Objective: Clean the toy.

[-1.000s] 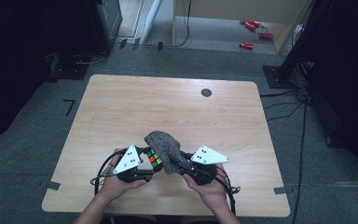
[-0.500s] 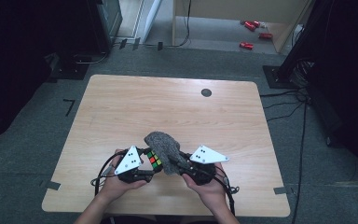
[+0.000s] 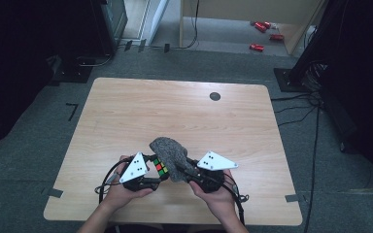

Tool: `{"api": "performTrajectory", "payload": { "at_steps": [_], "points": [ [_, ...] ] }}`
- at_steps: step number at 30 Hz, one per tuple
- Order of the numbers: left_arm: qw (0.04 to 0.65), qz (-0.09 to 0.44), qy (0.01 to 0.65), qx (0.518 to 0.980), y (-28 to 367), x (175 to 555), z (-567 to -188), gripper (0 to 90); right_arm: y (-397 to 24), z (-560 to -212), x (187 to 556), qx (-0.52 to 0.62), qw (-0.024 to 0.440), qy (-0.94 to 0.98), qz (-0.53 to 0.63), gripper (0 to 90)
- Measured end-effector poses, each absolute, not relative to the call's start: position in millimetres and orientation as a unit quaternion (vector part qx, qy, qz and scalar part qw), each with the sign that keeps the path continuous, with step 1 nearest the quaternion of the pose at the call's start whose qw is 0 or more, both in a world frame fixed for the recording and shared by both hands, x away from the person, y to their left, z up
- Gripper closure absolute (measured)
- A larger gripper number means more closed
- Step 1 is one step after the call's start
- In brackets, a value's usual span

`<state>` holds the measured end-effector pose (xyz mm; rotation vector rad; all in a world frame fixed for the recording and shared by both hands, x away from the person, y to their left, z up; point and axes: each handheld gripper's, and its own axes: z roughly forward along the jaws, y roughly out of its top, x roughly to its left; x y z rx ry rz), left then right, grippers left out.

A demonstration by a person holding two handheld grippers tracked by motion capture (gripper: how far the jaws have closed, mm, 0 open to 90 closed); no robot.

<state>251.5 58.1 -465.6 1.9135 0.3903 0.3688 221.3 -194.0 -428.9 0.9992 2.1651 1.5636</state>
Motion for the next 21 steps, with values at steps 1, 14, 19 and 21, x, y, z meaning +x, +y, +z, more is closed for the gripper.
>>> {"api": "performTrajectory", "payload": {
  "at_steps": [1, 14, 19, 21],
  "points": [
    [0.551, 0.154, 0.165, 0.803, 59.1, 251.5, -464.5, 35.1, -195.9, -430.8, 223.0, 0.352, 0.143, 0.750, 0.542, 71.3],
    [0.559, 0.148, 0.161, 0.800, 59.1, 251.0, -464.3, 35.1, -194.6, -422.1, 217.6, 0.336, 0.145, 0.748, 0.554, 71.3],
    [0.570, 0.145, 0.164, 0.792, 63.5, 251.7, -460.5, 35.1, -204.1, -436.3, 228.6, 0.370, 0.134, 0.742, 0.542, 71.3],
    [0.575, 0.142, 0.164, 0.789, 64.5, 252.4, -460.6, 35.1, -207.2, -441.5, 232.6, 0.382, 0.130, 0.742, 0.535, 71.4]
  ]
}}
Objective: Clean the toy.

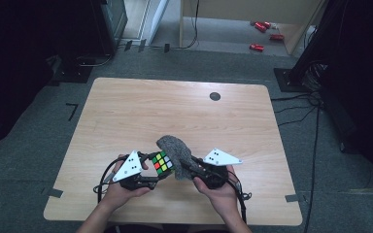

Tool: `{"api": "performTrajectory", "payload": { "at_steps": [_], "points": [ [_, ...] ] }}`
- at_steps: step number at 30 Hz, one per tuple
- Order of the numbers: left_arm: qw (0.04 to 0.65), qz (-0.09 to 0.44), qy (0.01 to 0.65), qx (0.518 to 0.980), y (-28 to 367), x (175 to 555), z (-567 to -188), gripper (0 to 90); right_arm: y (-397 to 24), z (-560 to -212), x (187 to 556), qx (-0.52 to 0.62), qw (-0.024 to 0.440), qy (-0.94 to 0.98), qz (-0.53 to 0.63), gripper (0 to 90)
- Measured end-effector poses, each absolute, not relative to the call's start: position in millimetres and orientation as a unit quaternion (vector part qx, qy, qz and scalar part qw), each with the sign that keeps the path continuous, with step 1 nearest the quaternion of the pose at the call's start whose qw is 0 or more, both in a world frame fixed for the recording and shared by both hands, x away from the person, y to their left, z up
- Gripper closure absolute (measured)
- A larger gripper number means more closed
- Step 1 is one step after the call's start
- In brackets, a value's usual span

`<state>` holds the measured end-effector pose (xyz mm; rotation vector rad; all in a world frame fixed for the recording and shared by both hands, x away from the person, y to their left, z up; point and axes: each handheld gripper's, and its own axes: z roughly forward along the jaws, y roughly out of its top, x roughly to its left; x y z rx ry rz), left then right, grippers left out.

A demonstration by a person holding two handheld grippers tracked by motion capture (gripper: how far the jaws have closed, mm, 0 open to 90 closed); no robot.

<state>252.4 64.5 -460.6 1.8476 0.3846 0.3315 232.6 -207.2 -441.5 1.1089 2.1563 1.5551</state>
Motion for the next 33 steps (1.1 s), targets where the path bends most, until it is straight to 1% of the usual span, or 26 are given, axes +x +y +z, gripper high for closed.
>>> {"api": "performTrajectory", "payload": {
  "at_steps": [3, 6, 10, 15, 18, 22, 25, 33],
  "points": [
    [0.575, 0.138, 0.160, 0.790, 63.0, 252.2, -461.9, 35.1, -209.1, -441.9, 233.6, 0.384, 0.131, 0.742, 0.534, 71.3],
    [0.557, 0.149, 0.151, 0.803, 57.6, 249.9, -464.3, 35.1, -204.6, -434.3, 227.6, 0.367, 0.128, 0.740, 0.549, 71.3],
    [0.562, 0.146, 0.146, 0.801, 56.8, 248.2, -462.9, 35.0, -196.9, -423.0, 219.3, 0.342, 0.148, 0.746, 0.552, 71.2],
    [0.578, 0.139, 0.149, 0.790, 61.2, 248.6, -457.8, 35.1, -207.4, -437.9, 229.7, 0.375, 0.146, 0.739, 0.540, 71.4],
    [0.577, 0.137, 0.148, 0.791, 60.9, 249.4, -459.0, 35.0, -210.1, -443.0, 232.5, 0.388, 0.143, 0.738, 0.534, 71.5],
    [0.557, 0.146, 0.140, 0.805, 55.2, 247.7, -462.6, 35.0, -202.7, -431.3, 224.4, 0.357, 0.142, 0.738, 0.555, 71.3],
    [0.562, 0.150, 0.136, 0.802, 55.3, 245.7, -459.8, 35.0, -196.8, -422.2, 217.0, 0.337, 0.162, 0.742, 0.556, 71.3],
    [0.579, 0.147, 0.141, 0.790, 60.4, 245.8, -454.2, 35.0, -209.8, -442.2, 230.7, 0.378, 0.152, 0.737, 0.539, 71.4]
  ]
}}
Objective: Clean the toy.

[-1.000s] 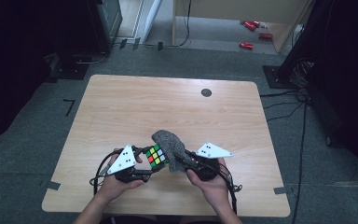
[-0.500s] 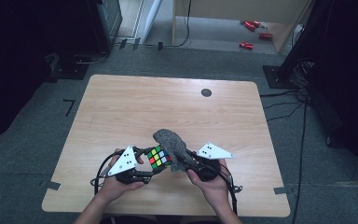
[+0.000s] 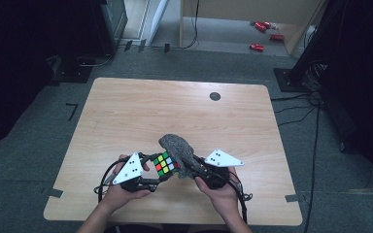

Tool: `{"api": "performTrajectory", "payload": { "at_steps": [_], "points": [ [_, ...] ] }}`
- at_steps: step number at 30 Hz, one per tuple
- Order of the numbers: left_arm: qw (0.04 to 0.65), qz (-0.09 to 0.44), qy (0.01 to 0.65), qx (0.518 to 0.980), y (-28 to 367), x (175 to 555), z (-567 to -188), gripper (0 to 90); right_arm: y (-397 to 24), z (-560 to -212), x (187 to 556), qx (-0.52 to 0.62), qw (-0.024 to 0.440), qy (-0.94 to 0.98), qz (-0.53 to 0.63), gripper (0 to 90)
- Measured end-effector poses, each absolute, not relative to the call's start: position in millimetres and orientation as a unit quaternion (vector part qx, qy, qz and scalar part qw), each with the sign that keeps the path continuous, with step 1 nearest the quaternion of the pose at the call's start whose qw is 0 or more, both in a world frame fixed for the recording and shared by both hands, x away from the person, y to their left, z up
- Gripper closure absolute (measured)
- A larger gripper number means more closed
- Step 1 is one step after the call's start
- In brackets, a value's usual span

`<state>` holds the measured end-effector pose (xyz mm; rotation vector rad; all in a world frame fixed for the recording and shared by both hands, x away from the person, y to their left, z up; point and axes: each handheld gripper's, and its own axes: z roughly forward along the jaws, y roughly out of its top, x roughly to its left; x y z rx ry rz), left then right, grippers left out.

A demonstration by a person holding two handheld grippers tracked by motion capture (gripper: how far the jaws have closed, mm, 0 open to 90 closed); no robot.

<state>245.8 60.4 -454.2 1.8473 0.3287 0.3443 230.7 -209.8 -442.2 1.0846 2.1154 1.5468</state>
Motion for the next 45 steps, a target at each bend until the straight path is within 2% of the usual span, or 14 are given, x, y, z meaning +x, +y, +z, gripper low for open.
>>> {"api": "performTrajectory", "payload": {
  "at_steps": [6, 9, 16, 24, 29, 31, 36, 39, 45],
  "points": [
    [0.565, 0.147, 0.131, 0.801, 54.1, 244.1, -457.5, 35.0, -205.1, -425.6, 222.2, 0.349, 0.143, 0.731, 0.569, 71.1],
    [0.563, 0.152, 0.131, 0.802, 52.1, 242.4, -456.7, 35.0, -199.4, -421.3, 218.5, 0.338, 0.161, 0.736, 0.563, 71.0],
    [0.573, 0.143, 0.136, 0.795, 57.9, 244.3, -453.2, 35.0, -209.5, -442.5, 231.6, 0.383, 0.148, 0.735, 0.540, 71.1],
    [0.558, 0.147, 0.131, 0.806, 52.6, 243.7, -458.8, 35.0, -198.9, -424.0, 219.5, 0.342, 0.157, 0.738, 0.561, 71.0],
    [0.573, 0.144, 0.135, 0.796, 57.1, 244.4, -453.7, 35.0, -206.2, -437.6, 228.6, 0.367, 0.157, 0.738, 0.544, 71.0],
    [0.573, 0.144, 0.137, 0.795, 57.1, 245.0, -454.4, 35.0, -209.8, -442.8, 231.9, 0.384, 0.144, 0.734, 0.542, 71.0],
    [0.548, 0.147, 0.133, 0.813, 50.7, 244.8, -461.5, 35.0, -201.3, -431.4, 223.6, 0.355, 0.147, 0.737, 0.557, 71.0],
    [0.554, 0.149, 0.134, 0.808, 50.9, 243.9, -459.5, 35.0, -199.2, -427.0, 220.9, 0.348, 0.159, 0.741, 0.553, 70.9],
    [0.567, 0.144, 0.141, 0.799, 57.4, 246.1, -455.8, 35.0, -207.8, -441.5, 231.0, 0.378, 0.142, 0.738, 0.540, 70.9]
  ]
}}
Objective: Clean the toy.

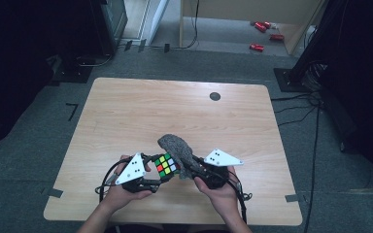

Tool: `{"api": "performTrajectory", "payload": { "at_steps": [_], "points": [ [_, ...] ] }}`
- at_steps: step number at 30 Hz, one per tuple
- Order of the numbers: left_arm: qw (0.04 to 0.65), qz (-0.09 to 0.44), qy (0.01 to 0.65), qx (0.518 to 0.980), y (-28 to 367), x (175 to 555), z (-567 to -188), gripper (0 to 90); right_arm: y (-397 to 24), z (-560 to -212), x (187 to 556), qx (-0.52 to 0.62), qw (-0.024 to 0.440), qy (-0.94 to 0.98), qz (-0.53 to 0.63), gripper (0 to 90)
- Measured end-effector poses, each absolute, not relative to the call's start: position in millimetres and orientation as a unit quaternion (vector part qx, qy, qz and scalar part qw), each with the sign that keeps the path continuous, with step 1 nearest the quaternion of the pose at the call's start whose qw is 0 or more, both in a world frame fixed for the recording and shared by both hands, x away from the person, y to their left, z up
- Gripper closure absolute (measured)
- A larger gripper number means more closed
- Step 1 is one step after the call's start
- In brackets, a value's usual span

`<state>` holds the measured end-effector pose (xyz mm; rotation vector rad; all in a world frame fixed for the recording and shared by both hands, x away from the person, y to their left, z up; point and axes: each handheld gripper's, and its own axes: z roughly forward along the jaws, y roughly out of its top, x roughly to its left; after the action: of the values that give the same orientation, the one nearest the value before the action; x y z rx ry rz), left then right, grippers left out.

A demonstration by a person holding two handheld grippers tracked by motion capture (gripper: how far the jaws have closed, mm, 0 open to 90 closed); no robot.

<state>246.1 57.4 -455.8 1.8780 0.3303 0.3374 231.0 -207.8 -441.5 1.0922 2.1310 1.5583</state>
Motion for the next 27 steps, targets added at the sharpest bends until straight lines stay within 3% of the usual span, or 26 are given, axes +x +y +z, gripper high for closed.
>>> {"api": "performTrajectory", "payload": {
  "at_steps": [6, 11, 14, 22, 27],
  "points": [
    [0.548, 0.144, 0.138, 0.813, 52.6, 246.5, -461.5, 35.0, -197.7, -425.3, 219.8, 0.341, 0.152, 0.742, 0.557, 70.8],
    [0.561, 0.146, 0.137, 0.804, 55.3, 245.6, -457.4, 35.0, -202.0, -437.8, 227.1, 0.355, 0.166, 0.750, 0.533, 70.7],
    [0.562, 0.146, 0.140, 0.802, 57.2, 246.7, -457.3, 35.0, -207.1, -447.1, 233.5, 0.378, 0.141, 0.751, 0.523, 70.8],
    [0.557, 0.138, 0.142, 0.807, 55.9, 248.4, -460.3, 35.0, -197.3, -423.3, 219.7, 0.338, 0.147, 0.749, 0.551, 70.8],
    [0.565, 0.144, 0.142, 0.800, 58.1, 246.8, -456.0, 35.0, -204.8, -435.4, 228.9, 0.364, 0.131, 0.743, 0.546, 70.7]
  ]
}}
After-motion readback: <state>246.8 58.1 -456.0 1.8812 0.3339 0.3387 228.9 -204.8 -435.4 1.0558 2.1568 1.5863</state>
